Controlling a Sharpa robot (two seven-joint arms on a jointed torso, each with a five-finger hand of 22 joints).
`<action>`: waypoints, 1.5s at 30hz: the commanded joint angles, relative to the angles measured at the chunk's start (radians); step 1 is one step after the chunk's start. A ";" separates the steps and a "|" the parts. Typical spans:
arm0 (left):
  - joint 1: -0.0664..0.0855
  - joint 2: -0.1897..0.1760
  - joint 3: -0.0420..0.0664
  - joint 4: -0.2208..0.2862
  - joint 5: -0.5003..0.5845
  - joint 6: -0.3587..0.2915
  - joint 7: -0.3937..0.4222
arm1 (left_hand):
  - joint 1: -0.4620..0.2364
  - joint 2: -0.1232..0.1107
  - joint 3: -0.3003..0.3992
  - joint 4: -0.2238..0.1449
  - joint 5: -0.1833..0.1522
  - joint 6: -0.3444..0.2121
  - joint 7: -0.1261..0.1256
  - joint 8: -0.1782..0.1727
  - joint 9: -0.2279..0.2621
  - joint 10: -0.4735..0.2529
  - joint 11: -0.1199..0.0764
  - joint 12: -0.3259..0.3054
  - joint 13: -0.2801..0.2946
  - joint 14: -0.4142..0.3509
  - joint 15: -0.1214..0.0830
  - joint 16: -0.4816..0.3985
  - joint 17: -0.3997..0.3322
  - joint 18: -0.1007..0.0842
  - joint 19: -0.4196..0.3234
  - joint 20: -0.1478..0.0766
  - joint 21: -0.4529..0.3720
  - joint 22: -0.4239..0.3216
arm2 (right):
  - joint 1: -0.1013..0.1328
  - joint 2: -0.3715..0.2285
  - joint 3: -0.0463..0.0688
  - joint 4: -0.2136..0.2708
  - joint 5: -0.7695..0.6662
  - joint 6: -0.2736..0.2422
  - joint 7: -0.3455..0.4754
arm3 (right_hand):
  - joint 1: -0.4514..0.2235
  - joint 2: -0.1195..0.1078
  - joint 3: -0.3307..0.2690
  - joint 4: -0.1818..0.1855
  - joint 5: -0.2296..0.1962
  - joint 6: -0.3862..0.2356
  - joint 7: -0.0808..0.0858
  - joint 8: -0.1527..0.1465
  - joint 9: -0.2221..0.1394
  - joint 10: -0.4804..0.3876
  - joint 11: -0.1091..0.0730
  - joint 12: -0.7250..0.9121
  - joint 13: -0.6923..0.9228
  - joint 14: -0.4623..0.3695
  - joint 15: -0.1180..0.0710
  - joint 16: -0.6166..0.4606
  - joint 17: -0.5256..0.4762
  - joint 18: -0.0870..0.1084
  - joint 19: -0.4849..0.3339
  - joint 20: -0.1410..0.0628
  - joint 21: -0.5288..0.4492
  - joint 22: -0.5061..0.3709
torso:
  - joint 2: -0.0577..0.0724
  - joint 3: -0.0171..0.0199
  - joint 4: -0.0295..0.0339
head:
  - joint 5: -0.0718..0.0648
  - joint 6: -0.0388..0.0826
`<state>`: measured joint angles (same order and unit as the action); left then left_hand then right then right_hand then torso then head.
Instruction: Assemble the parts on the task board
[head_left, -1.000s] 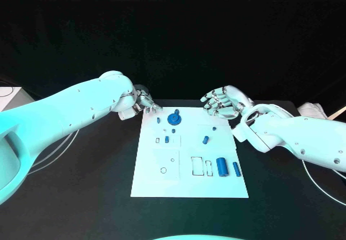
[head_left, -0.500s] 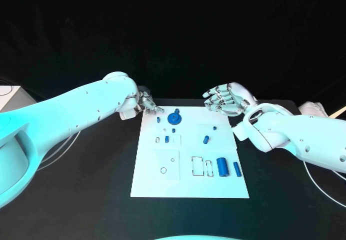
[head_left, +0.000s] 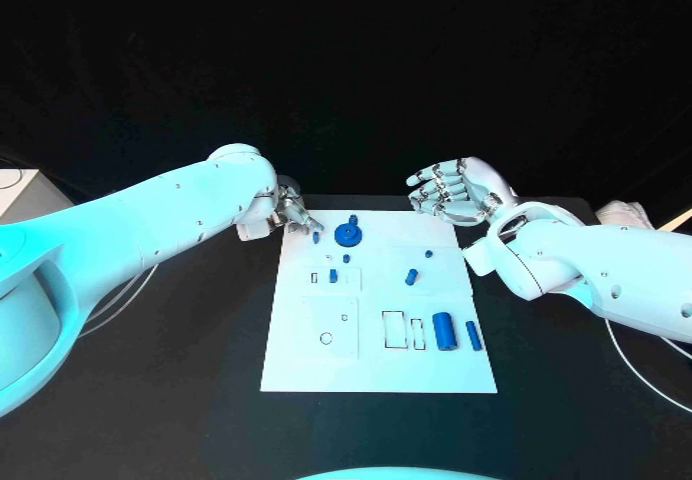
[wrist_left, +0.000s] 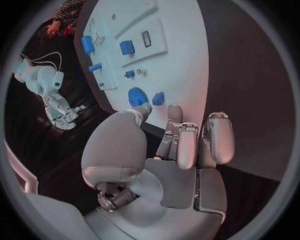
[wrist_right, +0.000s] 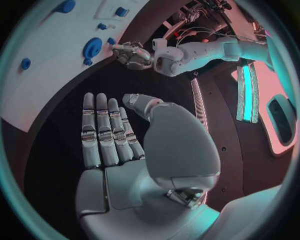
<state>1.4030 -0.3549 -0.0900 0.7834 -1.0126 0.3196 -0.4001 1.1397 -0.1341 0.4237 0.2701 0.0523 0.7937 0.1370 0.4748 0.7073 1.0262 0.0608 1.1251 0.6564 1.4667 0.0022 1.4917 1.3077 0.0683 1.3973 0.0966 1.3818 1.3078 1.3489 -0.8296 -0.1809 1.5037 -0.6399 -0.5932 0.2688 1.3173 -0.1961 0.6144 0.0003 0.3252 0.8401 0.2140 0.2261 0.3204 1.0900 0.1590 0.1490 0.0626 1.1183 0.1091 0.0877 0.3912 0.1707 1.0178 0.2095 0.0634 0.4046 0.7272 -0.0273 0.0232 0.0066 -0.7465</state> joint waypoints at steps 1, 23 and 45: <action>0.000 0.001 0.000 0.001 -0.004 0.039 -0.017 | 0.008 -0.001 0.007 -0.001 -0.003 0.001 0.000 0.005 0.002 0.007 -0.001 0.004 0.001 0.057 -0.007 0.005 0.157 -0.005 0.008 -0.002 0.007 0.042 | 0.001 -0.001 0.001 0.002 0.013 -0.009 0.024 | -0.007 0.001 0.003 -0.003 0.004 0.006 0.019 -0.005 -0.002 0.007 0.003 -0.005 -0.001 0.005 0.000 -0.006 -0.002 0.011 0.007 -0.001 -0.001 -0.003 | -0.001 -0.0002 0.0002 | 0.002 -0.002; 0.000 0.004 0.000 0.014 0.054 0.057 -0.013 | 0.008 0.002 0.009 0.000 -0.003 0.003 0.000 0.007 0.002 0.009 -0.001 0.006 0.005 0.058 -0.007 0.008 0.160 -0.006 0.009 -0.002 0.008 0.044 | 0.001 -0.001 0.001 0.003 0.015 -0.001 0.009 | -0.008 0.000 0.001 -0.005 0.005 0.000 0.023 -0.014 -0.006 0.003 0.007 -0.017 -0.001 0.003 0.003 -0.013 -0.014 0.010 0.005 0.002 -0.001 -0.023 | 0.001 0.0007 -0.0004 | -0.006 -0.008; 0.000 0.009 -0.001 0.009 0.078 0.036 -0.025 | 0.058 0.068 0.066 -0.031 -0.003 0.014 -0.013 0.031 0.010 0.049 -0.012 0.041 0.057 0.065 -0.016 0.019 0.174 -0.010 0.022 -0.010 0.024 0.063 | 0.002 -0.005 0.001 0.005 0.012 -0.007 0.008 | -0.006 0.003 0.002 -0.007 0.012 -0.002 0.025 -0.020 -0.008 0.002 0.009 -0.025 -0.001 0.002 0.005 -0.017 -0.024 0.010 0.005 0.004 0.000 -0.041 | 0.001 0.0000 0.0003 | -0.017 -0.013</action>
<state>1.4027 -0.3490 -0.0912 0.7922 -0.9481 0.3507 -0.4213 1.1994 -0.0743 0.4858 0.2387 0.0522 0.8044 0.1264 0.5028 0.7168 1.0710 0.0482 1.1615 0.7129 1.4668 -0.0053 1.5064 1.3074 0.0683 1.4141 0.0908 1.4009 1.3075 1.3504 -0.8338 -0.1808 1.5064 -0.6245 -0.5991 0.2677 1.3174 -0.1961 0.6172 -0.0025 0.3333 0.8401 0.2136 0.2115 0.3137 1.0927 0.1619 0.1275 0.0628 1.1183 0.1090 0.0762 0.3678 0.1705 1.0179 0.2094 0.0635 0.3644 0.7279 -0.0265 0.0231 -0.0098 -0.7594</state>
